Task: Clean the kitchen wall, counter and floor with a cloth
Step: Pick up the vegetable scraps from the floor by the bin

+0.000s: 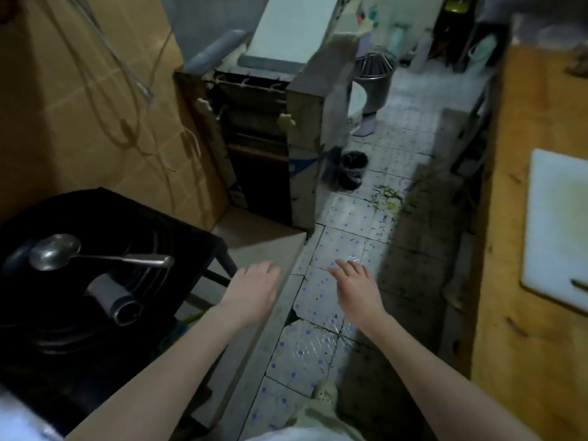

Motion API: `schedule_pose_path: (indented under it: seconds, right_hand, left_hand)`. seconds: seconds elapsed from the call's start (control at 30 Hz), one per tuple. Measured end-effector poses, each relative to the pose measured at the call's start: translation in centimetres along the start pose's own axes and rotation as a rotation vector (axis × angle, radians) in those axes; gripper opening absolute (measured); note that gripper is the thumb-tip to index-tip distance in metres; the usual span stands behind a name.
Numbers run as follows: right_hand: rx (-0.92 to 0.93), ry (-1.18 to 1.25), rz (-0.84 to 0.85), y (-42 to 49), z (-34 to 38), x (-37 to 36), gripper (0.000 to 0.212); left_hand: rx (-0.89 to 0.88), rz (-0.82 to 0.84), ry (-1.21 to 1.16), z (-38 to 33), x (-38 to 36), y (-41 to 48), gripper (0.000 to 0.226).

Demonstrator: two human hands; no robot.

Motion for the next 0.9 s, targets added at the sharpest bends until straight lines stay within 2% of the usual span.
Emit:
schedule_pose_path:
  seconds: [0.13,0.43,0.9]
  right_hand:
    - [-0.066,-0.016,0.008,0.6,-3.7,1.2,0.049]
    - [-0.226,0.014,-0.106,2.6,-11.0,5.6,0.049]
    - [-0.445,0.07,-0.163,9.0,-16.2,8.0,0.05]
  left_hand:
    - [-0.063,-0.025,0.018,-2.3,1.5,4.1,0.038]
    - [-0.215,-0.041,0.082,-7.8,4.7,12.6,0.042]
    - [-0.363,-0.114,0.099,-6.6,6.8,25.4,0.039]
Point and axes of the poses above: each hand's wrist, its own y-axis towards the middle knuckle, its own x-axis out of the back of the hand, z = x × y, the point moved 9 cm from there along y, towards the middle knuckle, and after that the axes turned 9 degrees about y, right-handed, at the moved point
